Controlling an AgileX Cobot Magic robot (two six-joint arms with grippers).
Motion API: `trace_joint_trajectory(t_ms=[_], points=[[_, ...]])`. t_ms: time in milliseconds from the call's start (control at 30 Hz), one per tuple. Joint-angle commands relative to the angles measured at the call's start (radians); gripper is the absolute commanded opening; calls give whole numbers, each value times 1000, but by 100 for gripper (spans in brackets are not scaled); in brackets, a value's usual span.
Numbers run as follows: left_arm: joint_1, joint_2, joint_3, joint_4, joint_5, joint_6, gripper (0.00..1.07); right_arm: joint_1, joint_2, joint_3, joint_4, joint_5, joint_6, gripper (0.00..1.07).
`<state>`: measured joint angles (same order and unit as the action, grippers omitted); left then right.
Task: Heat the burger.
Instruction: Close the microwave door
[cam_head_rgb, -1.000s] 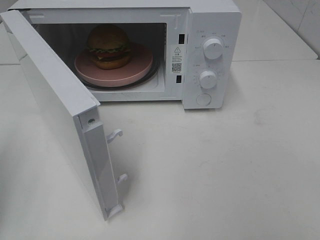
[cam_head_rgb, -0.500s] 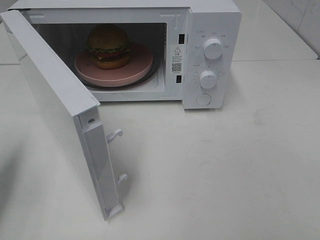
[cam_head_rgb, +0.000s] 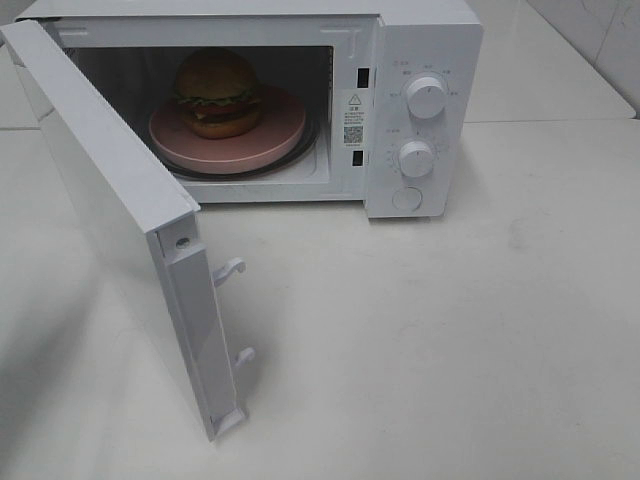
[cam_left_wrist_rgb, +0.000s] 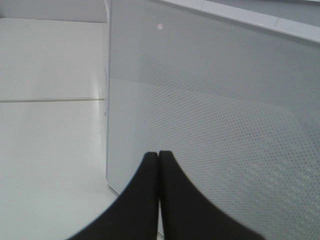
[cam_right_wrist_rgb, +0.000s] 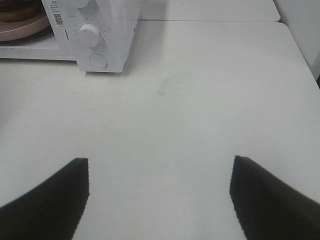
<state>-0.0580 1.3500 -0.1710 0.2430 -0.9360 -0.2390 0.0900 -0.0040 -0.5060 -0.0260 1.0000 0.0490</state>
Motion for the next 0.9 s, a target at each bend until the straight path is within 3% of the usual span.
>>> trace_joint_trajectory(t_ms=[33, 67, 133, 233, 300, 367, 400, 433, 467, 533, 567, 633, 667, 733, 833, 900], points=[[-69, 20, -17, -101, -14, 51, 0, -5, -28, 3, -5, -5, -3, 75], [-125, 40, -28, -163, -19, 86, 0, -5, -28, 3, -5, -5, -3, 75], [-150, 49, -37, -189, -21, 99, 0, -5, -28, 3, -5, -5, -3, 75], [-267, 102, -86, -295, -20, 136, 0, -5, -28, 3, -5, -5, -3, 75], [-289, 118, -97, -318, -20, 141, 0, -5, -28, 3, -5, -5, -3, 75], [-366, 160, -150, -416, -1, 167, 0, -5, -28, 3, -5, -5, -3, 75], [-366, 160, -150, -416, -1, 167, 0, -5, -28, 3, -5, -5, -3, 75], [-423, 186, -191, -491, 36, 194, 0, -5, -28, 3, -5, -5, -3, 75], [-423, 186, -191, -491, 36, 194, 0, -5, -28, 3, -5, -5, -3, 75], [-497, 228, -258, -606, 69, 275, 0, -5, -28, 3, -5, -5, -3, 75], [-497, 228, -258, -606, 69, 275, 0, -5, -28, 3, -5, -5, -3, 75], [-581, 284, -361, -716, 79, 369, 0, -5, -28, 3, -5, -5, -3, 75], [-581, 284, -361, -716, 79, 369, 0, -5, -28, 3, -5, -5, -3, 75], [-628, 330, -451, -790, 110, 424, 0, -5, -28, 3, -5, -5, -3, 75], [-642, 348, -485, -814, 122, 445, 0, -5, -28, 3, -5, -5, -3, 75], [-685, 407, -614, -884, 152, 538, 0, -5, -28, 3, -5, -5, -3, 75]])
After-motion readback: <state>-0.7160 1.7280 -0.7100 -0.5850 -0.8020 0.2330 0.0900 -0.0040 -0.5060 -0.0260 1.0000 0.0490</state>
